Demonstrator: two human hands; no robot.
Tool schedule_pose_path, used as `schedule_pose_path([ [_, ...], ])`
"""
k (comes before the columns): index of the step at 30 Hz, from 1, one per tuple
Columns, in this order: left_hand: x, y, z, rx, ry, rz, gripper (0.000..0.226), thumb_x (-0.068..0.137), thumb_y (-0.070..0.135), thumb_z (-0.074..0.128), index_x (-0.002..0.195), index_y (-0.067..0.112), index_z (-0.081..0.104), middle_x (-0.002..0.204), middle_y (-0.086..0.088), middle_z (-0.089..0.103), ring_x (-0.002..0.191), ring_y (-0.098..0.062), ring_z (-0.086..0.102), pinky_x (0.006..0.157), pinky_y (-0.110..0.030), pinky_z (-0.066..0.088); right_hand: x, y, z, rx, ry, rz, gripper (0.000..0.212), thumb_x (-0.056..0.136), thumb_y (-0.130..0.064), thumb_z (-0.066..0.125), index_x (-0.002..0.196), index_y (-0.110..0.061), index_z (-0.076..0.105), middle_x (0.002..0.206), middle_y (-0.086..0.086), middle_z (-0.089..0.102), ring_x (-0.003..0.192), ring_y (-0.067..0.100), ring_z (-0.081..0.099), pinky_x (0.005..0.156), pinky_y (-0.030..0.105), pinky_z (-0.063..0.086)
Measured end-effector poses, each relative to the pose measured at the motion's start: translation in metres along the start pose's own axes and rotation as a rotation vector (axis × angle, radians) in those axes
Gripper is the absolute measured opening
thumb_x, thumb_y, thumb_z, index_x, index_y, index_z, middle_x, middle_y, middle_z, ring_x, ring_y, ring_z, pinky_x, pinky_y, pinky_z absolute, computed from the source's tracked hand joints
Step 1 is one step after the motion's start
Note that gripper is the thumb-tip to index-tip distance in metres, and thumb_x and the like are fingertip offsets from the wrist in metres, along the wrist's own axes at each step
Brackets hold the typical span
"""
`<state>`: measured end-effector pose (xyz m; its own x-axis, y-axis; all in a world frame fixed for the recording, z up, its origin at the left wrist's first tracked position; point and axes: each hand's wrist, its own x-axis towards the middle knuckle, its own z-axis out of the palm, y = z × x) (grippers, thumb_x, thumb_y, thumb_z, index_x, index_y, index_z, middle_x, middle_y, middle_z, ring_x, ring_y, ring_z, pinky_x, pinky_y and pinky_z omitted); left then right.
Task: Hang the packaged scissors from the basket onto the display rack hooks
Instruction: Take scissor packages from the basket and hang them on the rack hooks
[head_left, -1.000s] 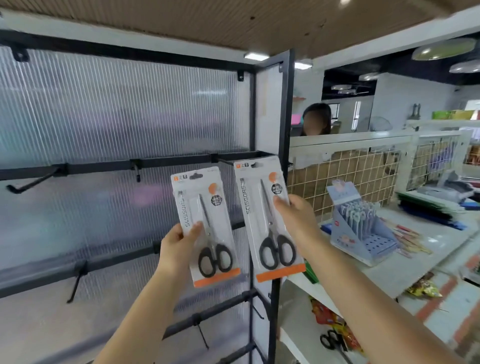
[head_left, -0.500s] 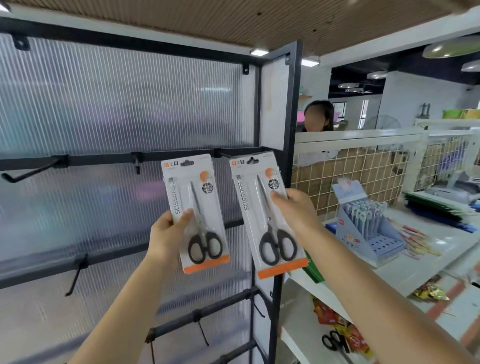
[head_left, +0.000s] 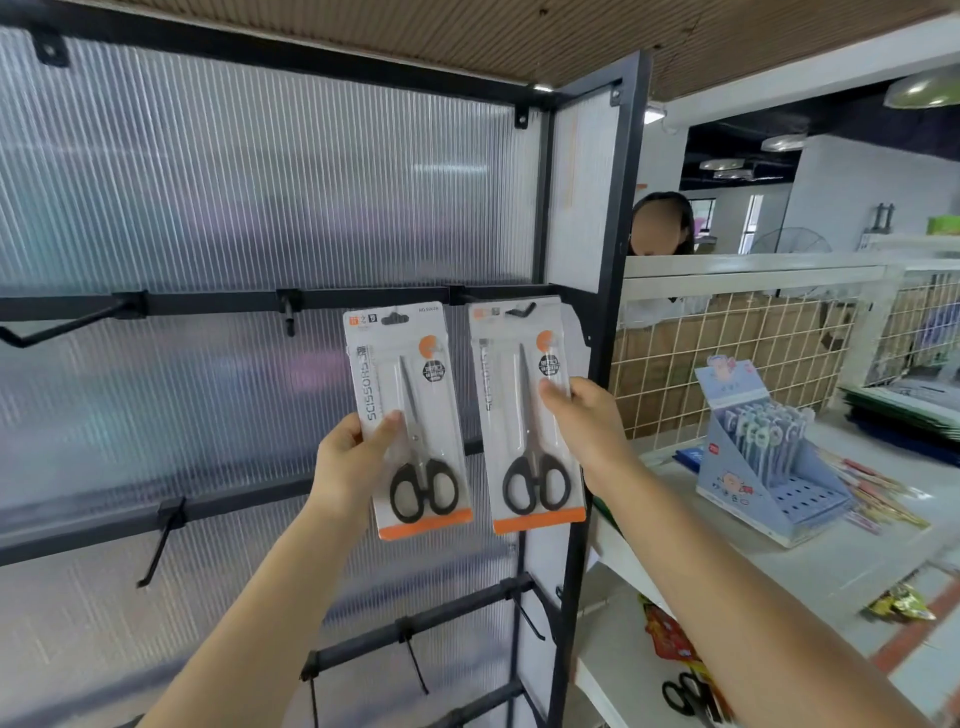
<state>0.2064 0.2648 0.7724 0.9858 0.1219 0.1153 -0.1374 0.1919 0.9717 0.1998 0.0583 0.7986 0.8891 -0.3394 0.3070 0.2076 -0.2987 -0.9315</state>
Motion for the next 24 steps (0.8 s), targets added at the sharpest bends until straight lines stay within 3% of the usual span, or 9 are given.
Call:
schedule_pose_path([
  [4,0.008,-0.003,-0.002,0.028,0.021,0.004,0.016,0.093,0.021,0.058,0.093,0.005,0.057,0.103,-0.015,0.069,0.090,-0.031,0.068,0.082,-0.049,0.056,0.012,0.004,0.010,-0.017,-0.004,-0.008,0.034,0.095,-0.025,0.051,0.067,-0.014,0.036,0.059,-0.002,0.031,0.051,0.009,0.029,0.049,0.022,0.023],
  [7,0.013,-0.004,-0.002,0.022,0.030,0.002,0.021,0.093,0.021,0.058,0.099,0.002,0.059,0.103,-0.014,0.069,0.093,-0.031,0.068,0.085,-0.051,0.054,0.024,0.006,0.018,-0.005,-0.019,0.011,0.033,0.096,-0.024,0.050,0.066,-0.016,0.037,0.060,-0.002,0.034,0.052,0.008,0.031,0.050,0.022,0.024],
  [9,0.016,-0.005,-0.002,0.016,0.029,-0.003,0.023,0.092,0.022,0.059,0.103,0.002,0.060,0.104,-0.012,0.070,0.095,-0.031,0.067,0.086,-0.053,0.053,0.032,0.008,0.025,-0.006,-0.039,0.016,0.027,0.096,-0.025,0.049,0.072,-0.013,0.042,0.064,0.000,0.039,0.055,0.009,0.036,0.052,0.023,0.028],
  [12,0.021,-0.006,-0.002,0.012,0.025,-0.010,0.011,0.093,0.020,0.058,0.089,0.010,0.059,0.105,-0.011,0.069,0.096,-0.031,0.067,0.086,-0.051,0.053,0.047,0.010,0.039,0.032,-0.057,0.038,0.018,0.096,-0.026,0.049,0.089,-0.010,0.053,0.078,0.006,0.051,0.066,0.012,0.046,0.059,0.024,0.035],
  [17,0.025,-0.008,-0.001,0.020,0.049,-0.013,0.015,0.093,0.020,0.057,0.079,0.014,0.056,0.100,-0.012,0.070,0.091,-0.031,0.068,0.080,-0.046,0.056,0.070,0.014,0.063,0.056,-0.037,0.057,0.016,0.095,-0.026,0.049,0.094,-0.012,0.056,0.081,0.004,0.055,0.073,0.014,0.050,0.064,0.026,0.039],
  [21,0.028,-0.008,0.000,0.042,0.054,-0.017,0.011,0.093,0.019,0.057,0.084,0.013,0.058,0.098,-0.009,0.070,0.089,-0.027,0.068,0.077,-0.043,0.057,0.079,0.016,0.075,0.109,-0.055,0.096,0.014,0.096,-0.025,0.048,0.091,-0.015,0.055,0.074,-0.003,0.051,0.065,0.007,0.045,0.055,0.021,0.034],
  [24,0.029,-0.007,0.002,0.064,0.057,-0.025,0.012,0.093,0.019,0.058,0.082,0.013,0.057,0.096,-0.008,0.070,0.089,-0.027,0.068,0.078,-0.042,0.056,0.085,0.018,0.080,0.090,-0.045,0.092,0.017,0.096,-0.029,0.047,0.096,-0.013,0.055,0.082,-0.002,0.053,0.073,0.011,0.048,0.063,0.025,0.037],
])
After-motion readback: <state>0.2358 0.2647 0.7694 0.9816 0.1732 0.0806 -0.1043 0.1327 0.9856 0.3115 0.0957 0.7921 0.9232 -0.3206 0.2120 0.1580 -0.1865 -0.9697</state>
